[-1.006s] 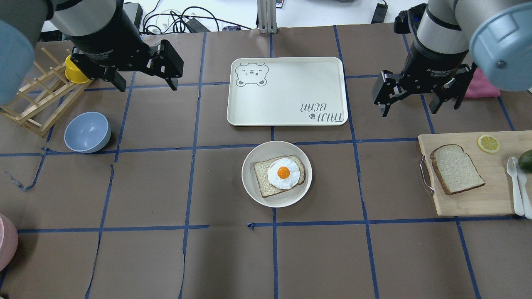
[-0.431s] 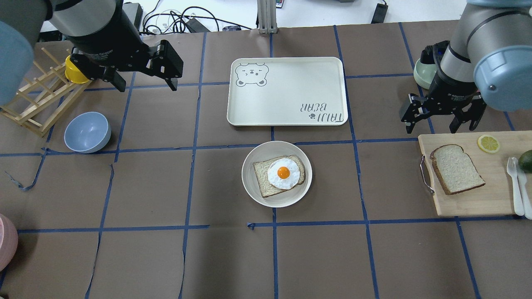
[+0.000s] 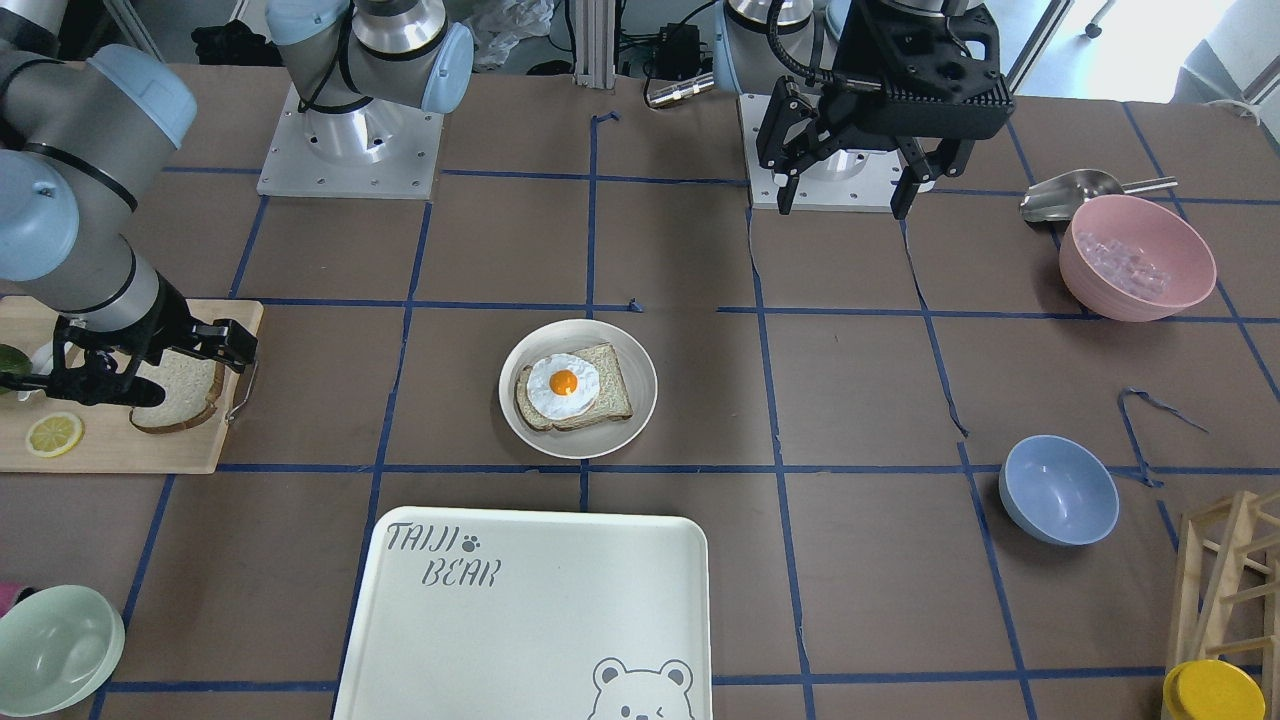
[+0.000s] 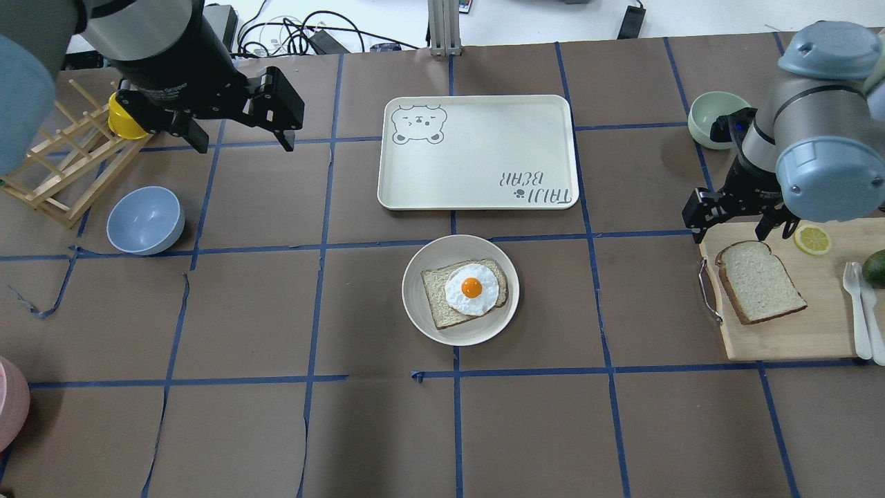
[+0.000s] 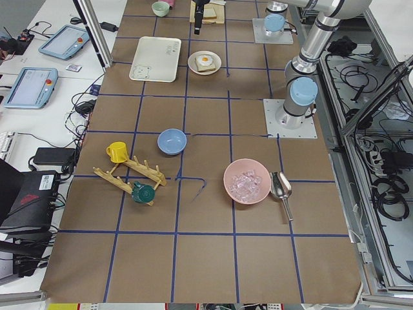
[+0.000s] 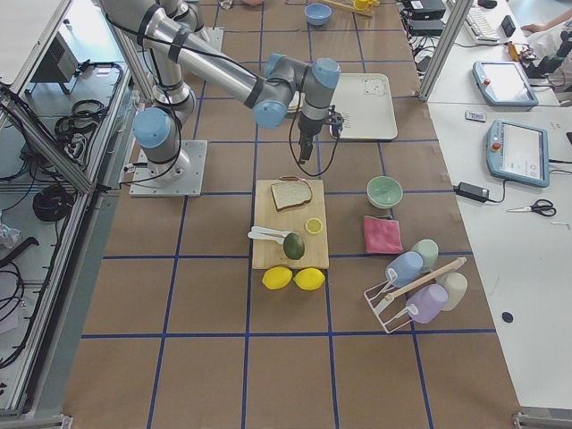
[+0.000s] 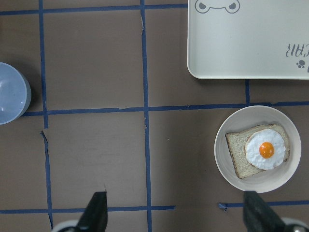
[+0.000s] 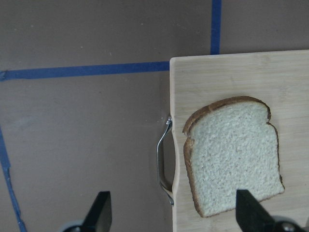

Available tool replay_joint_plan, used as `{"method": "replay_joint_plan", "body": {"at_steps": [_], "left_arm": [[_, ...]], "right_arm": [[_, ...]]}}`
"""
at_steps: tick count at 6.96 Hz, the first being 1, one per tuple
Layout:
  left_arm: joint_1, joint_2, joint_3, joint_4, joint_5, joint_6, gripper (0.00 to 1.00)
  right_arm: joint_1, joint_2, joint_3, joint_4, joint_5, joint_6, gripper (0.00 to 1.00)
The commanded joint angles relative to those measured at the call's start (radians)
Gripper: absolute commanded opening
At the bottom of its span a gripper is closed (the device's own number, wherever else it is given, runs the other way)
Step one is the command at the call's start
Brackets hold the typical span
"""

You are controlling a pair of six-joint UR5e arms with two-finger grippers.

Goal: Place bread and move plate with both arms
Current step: 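Lower the right gripper onto the bread slice on the wooden board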

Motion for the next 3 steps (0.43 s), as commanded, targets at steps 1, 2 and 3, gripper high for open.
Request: {"method": "replay_joint_plan", "body": {"at_steps": [1, 2, 3], "left_arm": [[0.0, 0.0, 0.0, 0.0, 0.0, 0.0, 1.0], [-0.001, 0.0, 0.0, 0.001, -0.001, 0.0, 1.0], [-0.001, 0.0, 0.0, 0.0, 0.0, 0.0, 1.0]], "right_arm": [[-0.044, 0.079, 0.005, -0.026, -0.014, -0.012, 0.78], [-0.045, 0.093, 0.006, -0.029, -0.03, -0.01, 0.7], [-0.046, 0.116, 0.006, -0.034, -0.05, -0.009, 0.7]]}}
